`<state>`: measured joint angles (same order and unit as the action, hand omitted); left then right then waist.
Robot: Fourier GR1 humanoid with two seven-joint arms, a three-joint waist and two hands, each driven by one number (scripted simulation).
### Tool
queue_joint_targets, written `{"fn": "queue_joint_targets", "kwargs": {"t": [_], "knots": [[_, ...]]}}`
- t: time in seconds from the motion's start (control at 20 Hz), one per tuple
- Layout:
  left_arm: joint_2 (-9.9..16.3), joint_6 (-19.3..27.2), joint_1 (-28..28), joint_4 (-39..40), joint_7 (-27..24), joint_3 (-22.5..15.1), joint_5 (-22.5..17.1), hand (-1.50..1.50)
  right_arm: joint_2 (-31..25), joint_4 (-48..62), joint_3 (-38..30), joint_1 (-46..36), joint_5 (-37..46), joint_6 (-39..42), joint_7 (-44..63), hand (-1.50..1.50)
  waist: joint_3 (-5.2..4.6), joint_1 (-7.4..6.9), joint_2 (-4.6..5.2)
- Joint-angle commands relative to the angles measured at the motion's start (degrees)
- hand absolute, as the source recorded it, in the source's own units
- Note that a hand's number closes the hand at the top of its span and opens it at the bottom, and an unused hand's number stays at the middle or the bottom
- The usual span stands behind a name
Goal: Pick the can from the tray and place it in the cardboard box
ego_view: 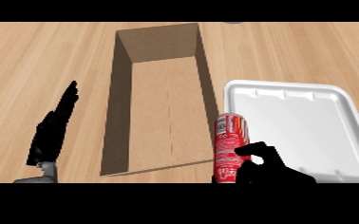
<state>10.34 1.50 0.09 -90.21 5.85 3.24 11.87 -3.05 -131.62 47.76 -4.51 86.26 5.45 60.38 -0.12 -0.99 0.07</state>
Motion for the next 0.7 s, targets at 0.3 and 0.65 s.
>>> {"fn": "queue_joint_targets", "kwargs": {"t": [0.3, 0.65], "knots": [[0.4, -0.5, -2.4, 0.2, 2.5, 0.2, 0.3, 0.00, 3.0, 17.0, -9.9, -27.8, -16.4, 0.3, 15.6, 1.50, 0.00, -0.89, 0.16], [-2.6, 2.1, -2.2, 0.5, 1.2, -1.8, 2.2, 0.00, 3.0, 35.8, -17.9, -38.1, -27.3, -6.1, 13.4, 1.50, 0.07, -1.32, 0.26]]}}
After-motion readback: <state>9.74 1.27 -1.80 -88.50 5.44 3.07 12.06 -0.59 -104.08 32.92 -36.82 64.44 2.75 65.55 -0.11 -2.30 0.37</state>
